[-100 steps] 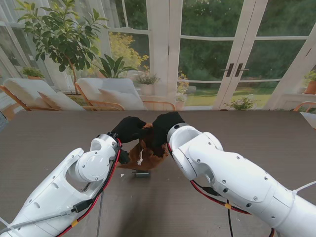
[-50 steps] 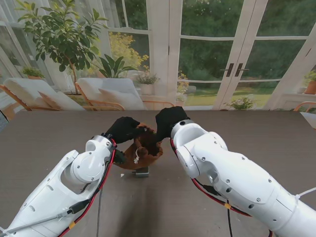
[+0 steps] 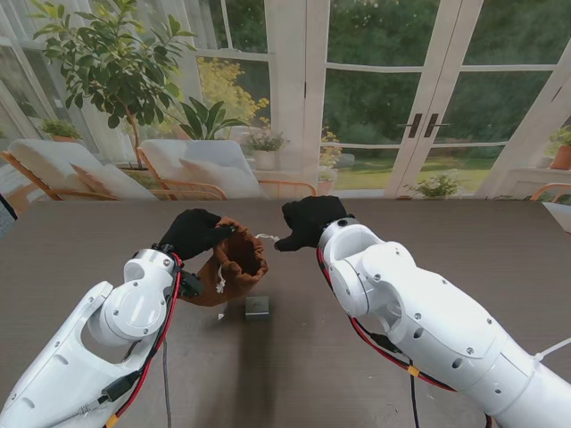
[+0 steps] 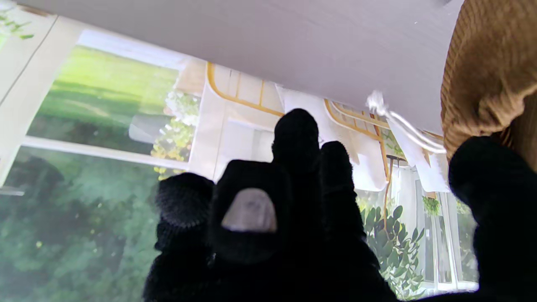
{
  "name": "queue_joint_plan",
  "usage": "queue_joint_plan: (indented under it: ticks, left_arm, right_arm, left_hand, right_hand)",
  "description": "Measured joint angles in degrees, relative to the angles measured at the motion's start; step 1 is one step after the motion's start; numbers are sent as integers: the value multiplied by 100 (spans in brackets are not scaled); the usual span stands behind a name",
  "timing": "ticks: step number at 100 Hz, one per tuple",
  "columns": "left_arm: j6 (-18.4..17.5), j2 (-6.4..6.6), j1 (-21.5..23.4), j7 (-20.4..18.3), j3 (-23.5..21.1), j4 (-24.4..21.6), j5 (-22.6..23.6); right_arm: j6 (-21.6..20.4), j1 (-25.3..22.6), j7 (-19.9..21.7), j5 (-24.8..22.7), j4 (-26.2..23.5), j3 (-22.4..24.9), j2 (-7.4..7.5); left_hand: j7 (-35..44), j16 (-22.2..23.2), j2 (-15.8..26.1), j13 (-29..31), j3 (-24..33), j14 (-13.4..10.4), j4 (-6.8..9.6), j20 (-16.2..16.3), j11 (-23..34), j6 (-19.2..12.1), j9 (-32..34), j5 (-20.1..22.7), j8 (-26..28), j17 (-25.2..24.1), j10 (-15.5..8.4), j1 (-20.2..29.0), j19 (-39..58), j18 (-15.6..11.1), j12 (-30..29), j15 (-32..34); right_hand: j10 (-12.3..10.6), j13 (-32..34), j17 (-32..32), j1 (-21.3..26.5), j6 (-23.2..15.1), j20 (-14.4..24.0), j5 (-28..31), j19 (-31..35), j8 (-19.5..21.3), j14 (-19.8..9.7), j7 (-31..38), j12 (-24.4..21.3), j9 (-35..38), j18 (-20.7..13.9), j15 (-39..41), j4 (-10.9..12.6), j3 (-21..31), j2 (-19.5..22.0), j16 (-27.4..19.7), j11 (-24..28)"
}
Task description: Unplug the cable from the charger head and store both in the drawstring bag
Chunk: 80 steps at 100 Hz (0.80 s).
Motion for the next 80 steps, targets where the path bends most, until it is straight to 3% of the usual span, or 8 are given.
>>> queue_joint_plan:
  ticks: [17,37,80]
  left_arm:
    - [23,11,184,46,-171,-167,78]
    - [40,24,411,118,-332,-333,315]
    - [64,30,732,228,-580,-561,339]
  right_arm:
    - [-82,-77,-412,186,203,-25,-15]
    - [-116,-188,-737,466,423,-155,-59]
    - [-80,-221,-1221,954,901,-689,-196]
  left_hand:
    - [-8,0,0,0,0,1,0,0,0,1,0,0,5,1,2,1,0,0,0,0]
    - [-10,0,0,0,0,3,0,0,0,3,0,0,5,1,6,2,0,4,0,0]
    - [-37,0,0,0,-48,29,0,0,-12,28,0,0,6,1,28,58,0,35,0,0]
  right_hand:
    - [14,-1,0,128,-143,-1,-292,-238,-297,0,-384,0,-341,79,-231,0,28,-399,-115,15]
    - [23,-1,0,123,-262,-1,-403,-270,-358,-11,-467,0,-766,88,-316,0,75,-801,-118,31]
    - [25,-1,0,123,-404,4,-532,-385,-418,-84,-603,130,-1217,89,-437,0,74,-808,-127,317]
